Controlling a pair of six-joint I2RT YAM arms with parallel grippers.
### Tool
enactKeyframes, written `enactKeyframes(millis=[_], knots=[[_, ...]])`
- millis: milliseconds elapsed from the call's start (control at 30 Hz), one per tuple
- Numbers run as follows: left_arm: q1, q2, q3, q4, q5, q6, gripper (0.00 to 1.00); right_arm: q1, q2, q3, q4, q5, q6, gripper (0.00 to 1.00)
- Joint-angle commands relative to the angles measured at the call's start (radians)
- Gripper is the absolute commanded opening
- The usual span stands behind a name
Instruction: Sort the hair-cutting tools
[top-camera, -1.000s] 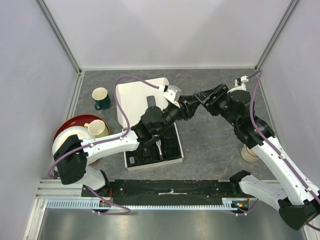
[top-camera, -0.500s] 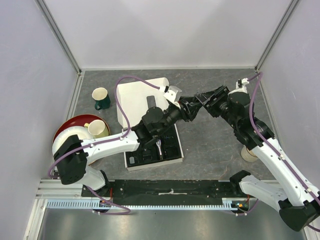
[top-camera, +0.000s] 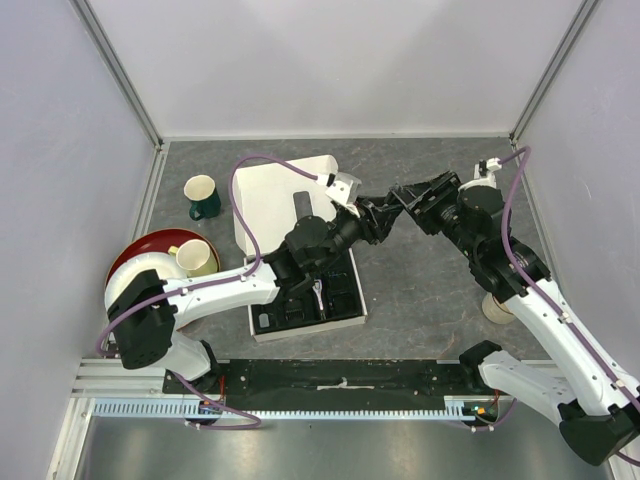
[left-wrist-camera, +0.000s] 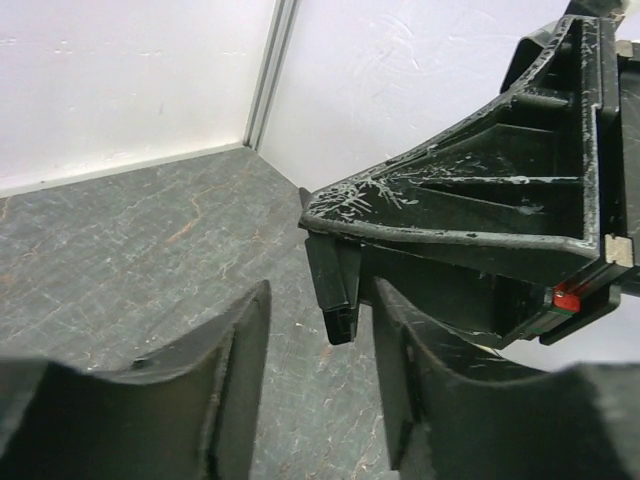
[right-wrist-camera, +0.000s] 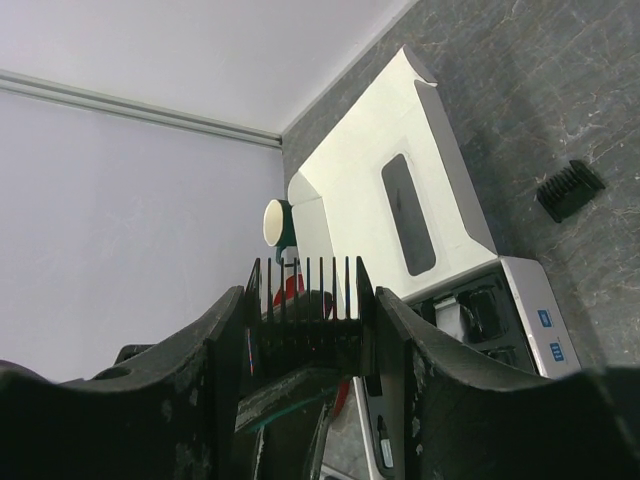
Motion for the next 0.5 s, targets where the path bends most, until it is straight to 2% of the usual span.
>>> enactKeyframes(millis=[0,33,67,167,467], knots=[[-0.006,-0.005,0.001,0.022,-0.039,-0.042,0.46,0.002,-0.017,-0.009,0.045,0.005,0.02,0.41],[-0.006,-0.002,0.004,0.023,-0.035,-0.045,0.42,0.002,-0.017,-0.009,0.049,0.004,0.023,0.4],[-0.006,0.002,0.005,0.031,-0.024,-0.046,0.32,0.002,-0.017,-0.011,0.05,0.002,0.026,0.41],[-0.006,0.006,-0.002,0.077,-0.001,-0.046,0.22,0.002,-0.014,-0.015,0.064,-0.007,0.041,0.4],[-0.007,0.038,0.018,0.094,0.035,-0.068,0.2,0.002,0.0,-0.018,0.078,-0.028,0.075,0.41]])
